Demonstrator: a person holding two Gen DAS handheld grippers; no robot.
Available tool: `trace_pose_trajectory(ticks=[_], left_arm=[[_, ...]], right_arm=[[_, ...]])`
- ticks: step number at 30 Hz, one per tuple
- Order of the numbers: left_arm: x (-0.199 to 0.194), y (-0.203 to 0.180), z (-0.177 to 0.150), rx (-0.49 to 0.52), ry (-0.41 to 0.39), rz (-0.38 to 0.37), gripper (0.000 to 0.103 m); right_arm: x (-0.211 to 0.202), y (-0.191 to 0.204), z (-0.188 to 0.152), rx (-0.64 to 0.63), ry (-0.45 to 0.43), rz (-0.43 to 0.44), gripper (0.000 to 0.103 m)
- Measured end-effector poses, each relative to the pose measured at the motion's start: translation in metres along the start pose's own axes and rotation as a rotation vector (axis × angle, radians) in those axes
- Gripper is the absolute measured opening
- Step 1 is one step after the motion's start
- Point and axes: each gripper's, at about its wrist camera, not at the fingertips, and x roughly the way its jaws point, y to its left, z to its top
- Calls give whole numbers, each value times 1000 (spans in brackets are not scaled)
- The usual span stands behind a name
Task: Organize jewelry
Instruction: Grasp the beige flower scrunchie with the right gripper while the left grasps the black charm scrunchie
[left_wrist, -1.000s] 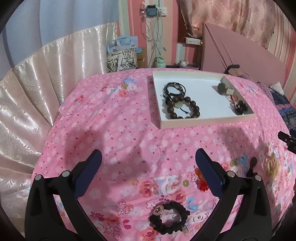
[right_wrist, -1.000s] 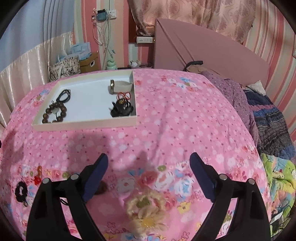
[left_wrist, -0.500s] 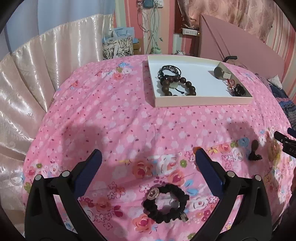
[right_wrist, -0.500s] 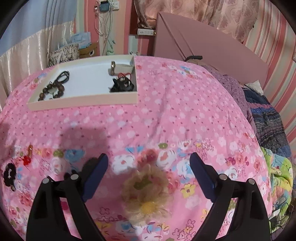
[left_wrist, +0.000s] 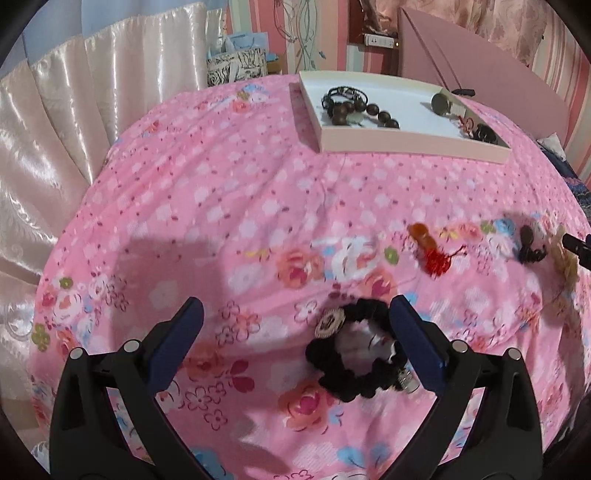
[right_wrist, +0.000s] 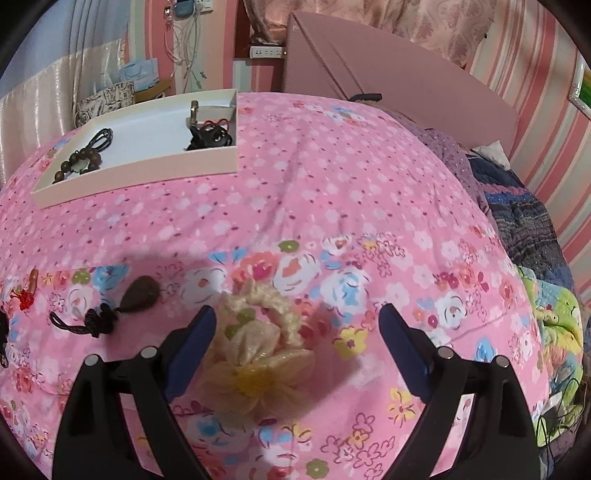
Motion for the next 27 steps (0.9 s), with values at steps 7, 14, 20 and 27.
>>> trace_pose_trajectory(ticks=[7, 14, 20, 27], left_arm=[[8, 4, -13, -17, 25, -12, 91], [14, 7, -21, -30, 27, 0, 91], [19, 8, -24, -43, 25, 7, 91], [17, 13, -31, -65, 7, 5, 87]], right_arm=[[13, 0, -15, 7, 22, -7, 90], [20, 1, -17, 22, 25, 11, 90], [22, 0, -19, 39, 5, 27, 90], [21, -4, -25, 56, -16, 58, 90]])
